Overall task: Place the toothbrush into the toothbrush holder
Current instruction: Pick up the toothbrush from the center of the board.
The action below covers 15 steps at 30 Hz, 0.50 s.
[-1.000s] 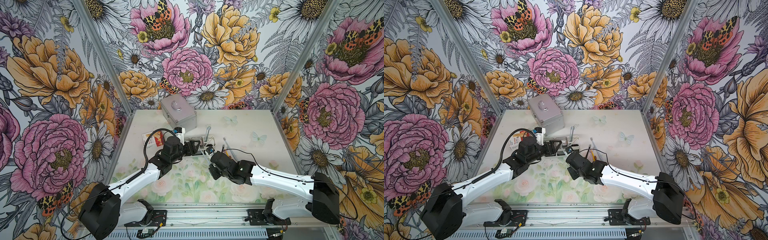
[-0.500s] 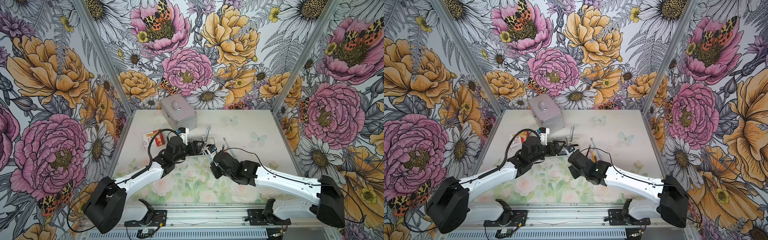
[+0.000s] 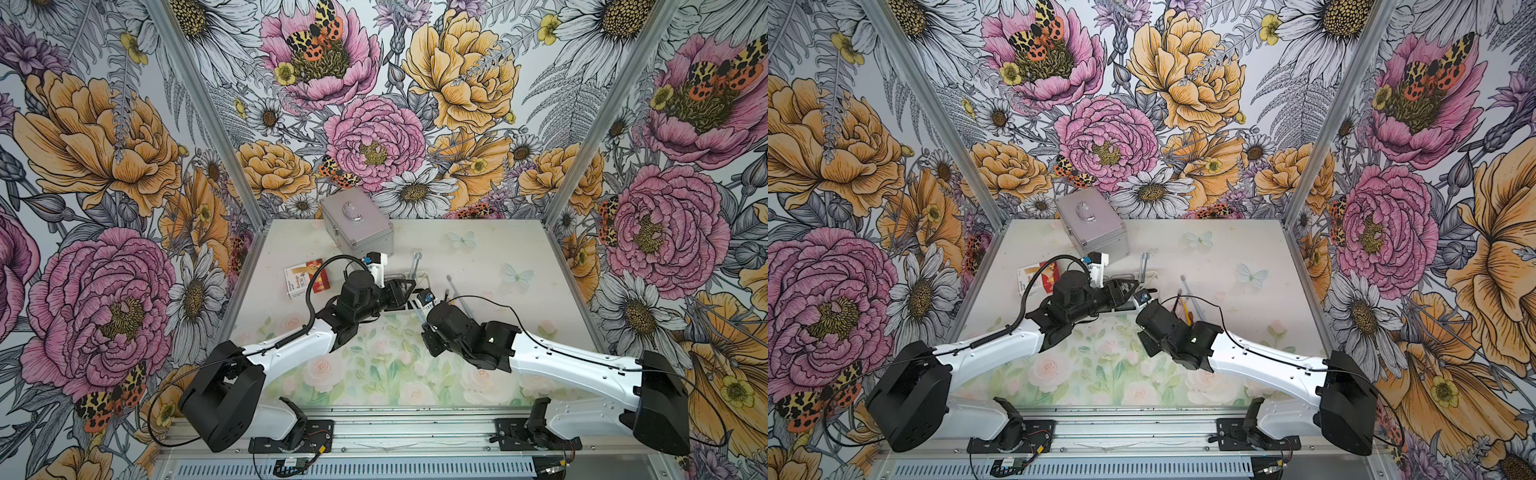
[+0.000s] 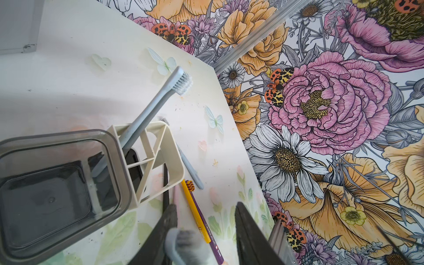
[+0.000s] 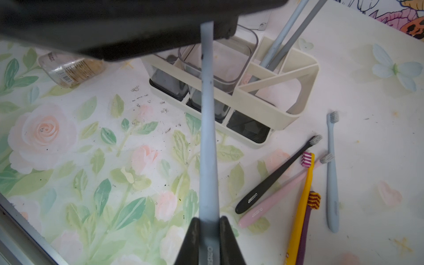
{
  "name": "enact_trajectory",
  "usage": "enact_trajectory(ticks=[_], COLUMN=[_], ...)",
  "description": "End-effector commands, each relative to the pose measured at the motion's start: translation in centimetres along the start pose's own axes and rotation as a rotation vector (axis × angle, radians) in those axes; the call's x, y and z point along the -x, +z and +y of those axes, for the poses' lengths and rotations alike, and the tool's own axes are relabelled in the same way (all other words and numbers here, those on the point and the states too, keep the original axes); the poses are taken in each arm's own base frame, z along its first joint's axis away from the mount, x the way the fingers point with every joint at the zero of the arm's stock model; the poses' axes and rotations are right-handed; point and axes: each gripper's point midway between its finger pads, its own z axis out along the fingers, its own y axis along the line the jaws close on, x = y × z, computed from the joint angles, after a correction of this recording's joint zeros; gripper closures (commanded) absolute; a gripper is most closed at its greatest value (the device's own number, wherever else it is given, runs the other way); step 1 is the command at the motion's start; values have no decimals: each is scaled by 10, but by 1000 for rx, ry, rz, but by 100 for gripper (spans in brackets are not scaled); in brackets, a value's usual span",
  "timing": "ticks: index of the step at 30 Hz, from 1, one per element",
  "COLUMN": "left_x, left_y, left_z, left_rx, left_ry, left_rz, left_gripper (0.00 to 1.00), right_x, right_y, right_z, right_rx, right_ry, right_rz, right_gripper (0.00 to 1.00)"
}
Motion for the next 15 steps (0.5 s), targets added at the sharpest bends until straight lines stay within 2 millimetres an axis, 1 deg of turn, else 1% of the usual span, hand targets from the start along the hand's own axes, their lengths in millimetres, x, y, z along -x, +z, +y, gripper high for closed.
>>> enact_trajectory(ticks=[1,3,5,8,13,15], left_x=[4,3,3,2,4,5], left_y=[3,4,5,6,5,4], left_z=[-18,-20,-20,-21,-23,-22], left_rx=[-63,-66,-66,-67,-72,-67], left_ry=[14,17,22,25,39,48], left_rz=[-5,-3,-4,-3,-17,-28], left_gripper=[62,68,76,81,97,100], right_x=[6,8,8,8,9,9], right_y=[-5,-5,-6,-6,-7,-7], right_z=[-4,-4,-6,-7,-6,-6], right_rx=[-22,-25,-34,-39,-36,-31], right_ry=[2,4,8,8,9,9], right_rz=[-42,-46,-49,-51,-54,-53], right_gripper=[96,96,96,96,96,96])
